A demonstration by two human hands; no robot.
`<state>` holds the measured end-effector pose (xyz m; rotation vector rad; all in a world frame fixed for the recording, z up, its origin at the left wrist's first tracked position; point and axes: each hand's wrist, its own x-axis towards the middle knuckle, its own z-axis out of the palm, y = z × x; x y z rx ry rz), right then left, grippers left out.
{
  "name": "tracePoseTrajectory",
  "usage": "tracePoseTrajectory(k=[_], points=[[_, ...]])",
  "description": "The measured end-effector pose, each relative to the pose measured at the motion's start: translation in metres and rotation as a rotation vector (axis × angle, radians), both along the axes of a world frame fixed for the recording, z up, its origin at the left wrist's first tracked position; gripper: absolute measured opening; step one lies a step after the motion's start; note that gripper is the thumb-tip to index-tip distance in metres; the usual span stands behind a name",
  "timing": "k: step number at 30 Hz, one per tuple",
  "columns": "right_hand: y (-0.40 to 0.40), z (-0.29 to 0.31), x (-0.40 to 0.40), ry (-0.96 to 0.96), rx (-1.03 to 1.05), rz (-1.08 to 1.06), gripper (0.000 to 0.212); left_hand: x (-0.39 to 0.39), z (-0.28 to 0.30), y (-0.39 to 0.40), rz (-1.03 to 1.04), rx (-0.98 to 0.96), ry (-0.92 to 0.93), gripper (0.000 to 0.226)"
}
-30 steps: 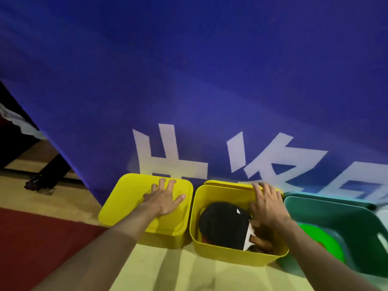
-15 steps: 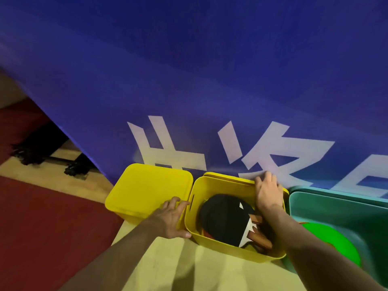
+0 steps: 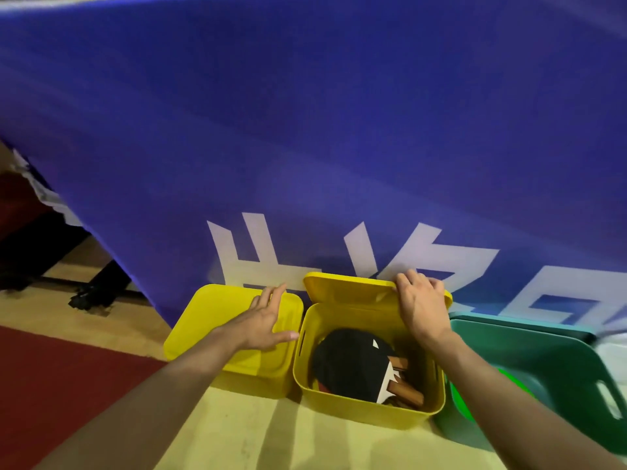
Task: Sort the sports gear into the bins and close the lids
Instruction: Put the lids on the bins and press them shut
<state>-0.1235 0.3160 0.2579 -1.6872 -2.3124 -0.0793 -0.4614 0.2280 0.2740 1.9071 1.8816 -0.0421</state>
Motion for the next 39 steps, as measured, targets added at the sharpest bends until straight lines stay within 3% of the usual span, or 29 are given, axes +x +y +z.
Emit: tracePoseTrajectory(k=[4,8,17,21,25,27,33,39], points=[[-0.014,0.013,0.008,0.026,-0.01,0.028,0.023,0.004,0.018,0.015,-0.049,0.095,-0.045,0.112],[-0.038,0.004,0.016,0.102,-0.022,0.08,0.016,0.015,0.031,0.02,-0.161,0.155,-0.024,0.089],[-0.067,-0.021,0.022,0.237,0.016,0.058,0.014,0.022,0.01,0.021,-0.284,0.14,0.005,0.058],[-0.074,-0.022,0.028,0.248,0.068,0.101,0.015,0.021,0.014,0.018,-0.351,0.094,0.0,0.061],[-0.089,-0.034,0.033,0.183,0.012,0.115,0.031,0.021,0.011,0.012,-0.408,-0.092,0.092,0.068],[-0.097,-0.043,0.034,0.172,-0.015,0.122,0.025,0.022,0.001,0.006,-0.399,-0.132,0.099,0.074],[-0.128,-0.086,0.041,0.099,-0.194,0.136,0.032,0.034,-0.057,-0.032,-0.475,-0.1,0.243,0.093],[-0.153,-0.105,0.042,0.006,-0.263,0.119,0.049,0.052,-0.103,-0.049,-0.451,-0.089,0.339,0.083]])
